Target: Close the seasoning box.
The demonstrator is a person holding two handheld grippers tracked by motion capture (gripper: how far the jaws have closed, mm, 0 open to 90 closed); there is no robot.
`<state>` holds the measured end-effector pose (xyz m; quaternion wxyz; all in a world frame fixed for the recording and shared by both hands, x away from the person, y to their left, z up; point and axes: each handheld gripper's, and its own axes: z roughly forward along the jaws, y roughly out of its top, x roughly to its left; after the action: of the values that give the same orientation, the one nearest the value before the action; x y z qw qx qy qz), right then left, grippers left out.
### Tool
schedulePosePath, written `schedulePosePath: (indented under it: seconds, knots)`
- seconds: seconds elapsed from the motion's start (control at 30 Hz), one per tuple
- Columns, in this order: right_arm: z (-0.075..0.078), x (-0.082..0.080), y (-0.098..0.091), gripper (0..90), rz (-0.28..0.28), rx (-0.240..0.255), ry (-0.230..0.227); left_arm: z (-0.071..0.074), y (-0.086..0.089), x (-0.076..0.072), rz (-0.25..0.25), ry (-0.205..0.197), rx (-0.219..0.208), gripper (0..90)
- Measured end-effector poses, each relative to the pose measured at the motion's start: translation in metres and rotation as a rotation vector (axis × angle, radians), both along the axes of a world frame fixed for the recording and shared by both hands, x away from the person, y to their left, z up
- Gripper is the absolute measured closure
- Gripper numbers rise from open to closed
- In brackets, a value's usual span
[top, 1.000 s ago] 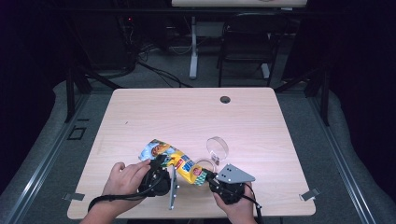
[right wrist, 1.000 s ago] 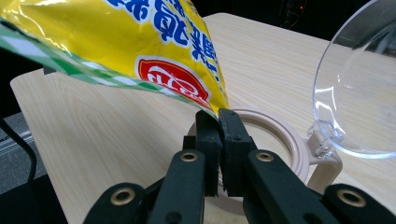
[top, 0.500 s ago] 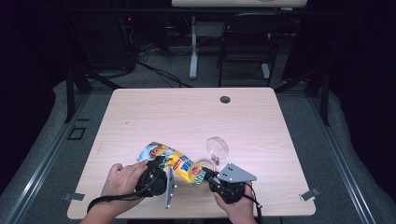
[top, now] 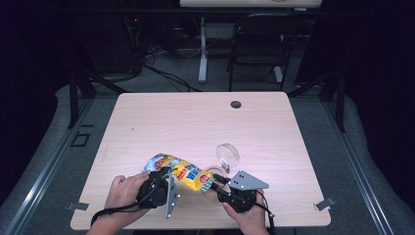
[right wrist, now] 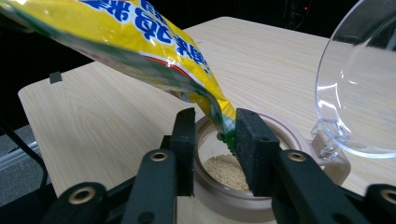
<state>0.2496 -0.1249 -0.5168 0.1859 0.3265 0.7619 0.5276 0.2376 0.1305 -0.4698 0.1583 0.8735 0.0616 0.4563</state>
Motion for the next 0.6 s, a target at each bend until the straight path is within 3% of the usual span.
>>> schedulePosePath:
  seconds: [0.33, 0.6]
  knots:
    - [-0.003, 0.002, -0.003, 62.3, -0.013, 0.01, 0.012, -0.011, 0.013, 0.004, 0.008, 0.072, -0.153, 88.3]
    - [-0.004, 0.004, -0.008, 61.0, -0.026, 0.012, 0.023, -0.016, 0.016, 0.006, 0.012, 0.095, -0.2, 88.3]
